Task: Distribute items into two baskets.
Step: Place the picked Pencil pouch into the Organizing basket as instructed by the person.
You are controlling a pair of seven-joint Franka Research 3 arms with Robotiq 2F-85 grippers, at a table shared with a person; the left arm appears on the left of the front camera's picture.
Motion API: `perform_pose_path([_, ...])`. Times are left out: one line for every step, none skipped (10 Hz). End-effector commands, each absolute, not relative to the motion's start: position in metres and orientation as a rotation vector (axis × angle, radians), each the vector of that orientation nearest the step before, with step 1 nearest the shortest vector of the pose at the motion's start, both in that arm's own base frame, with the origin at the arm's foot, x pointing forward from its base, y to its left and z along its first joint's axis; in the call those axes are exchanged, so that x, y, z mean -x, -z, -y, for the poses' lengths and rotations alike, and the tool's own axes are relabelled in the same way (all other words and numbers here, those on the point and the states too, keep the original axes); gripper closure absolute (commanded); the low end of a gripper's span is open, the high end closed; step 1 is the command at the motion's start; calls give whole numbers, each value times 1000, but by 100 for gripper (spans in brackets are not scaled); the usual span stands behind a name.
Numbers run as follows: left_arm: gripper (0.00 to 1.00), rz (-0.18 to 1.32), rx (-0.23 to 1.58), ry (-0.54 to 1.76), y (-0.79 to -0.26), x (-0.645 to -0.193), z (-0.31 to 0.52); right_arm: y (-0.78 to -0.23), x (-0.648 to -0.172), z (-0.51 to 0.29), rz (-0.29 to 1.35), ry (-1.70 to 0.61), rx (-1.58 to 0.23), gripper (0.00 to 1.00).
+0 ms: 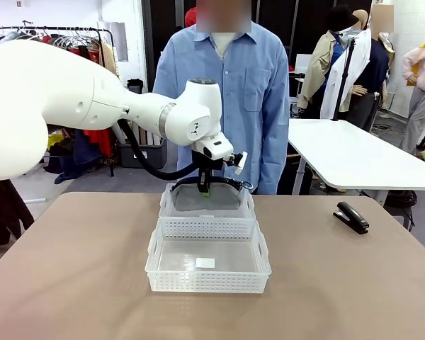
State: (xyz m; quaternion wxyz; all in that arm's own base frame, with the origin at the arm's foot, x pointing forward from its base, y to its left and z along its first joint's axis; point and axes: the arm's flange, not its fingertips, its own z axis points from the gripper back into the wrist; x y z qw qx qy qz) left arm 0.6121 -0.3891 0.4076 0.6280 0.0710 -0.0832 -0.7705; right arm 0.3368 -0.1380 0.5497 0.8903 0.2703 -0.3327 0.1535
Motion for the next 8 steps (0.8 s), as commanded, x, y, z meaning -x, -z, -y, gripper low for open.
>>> perform_pose_path([100, 179, -197, 1753, -393, -615, 391, -551, -338, 138, 709, -328, -578, 0])
perform_pose_path([100, 171, -195, 1764, -386, -617, 393, -551, -338, 138, 709, -328, -578, 0])
perform_pose_path([100, 180, -208, 1788, -381, -617, 394, -551, -338, 138, 709, -328, -578, 0])
perform_pose_path([100, 181, -207, 1803, -376, -617, 397, -551, -338, 138, 709, -328, -578, 0])
perform_pose_path([100, 169, -195, 1804, -370, -617, 398, -551, -338, 138, 709, -328, -578, 0])
perform_pose_path([100, 156, -191, 1813, -364, -617, 400, -551, -338, 138, 709, -328, -578, 0])
perform_pose_path([100, 149, -186, 1823, -359, -616, 402, -551, -338, 138, 709, -328, -578, 0])
perform_pose_path([100, 143, -174, 1820, -353, -617, 404, -551, -338, 138, 709, -328, -578, 0])
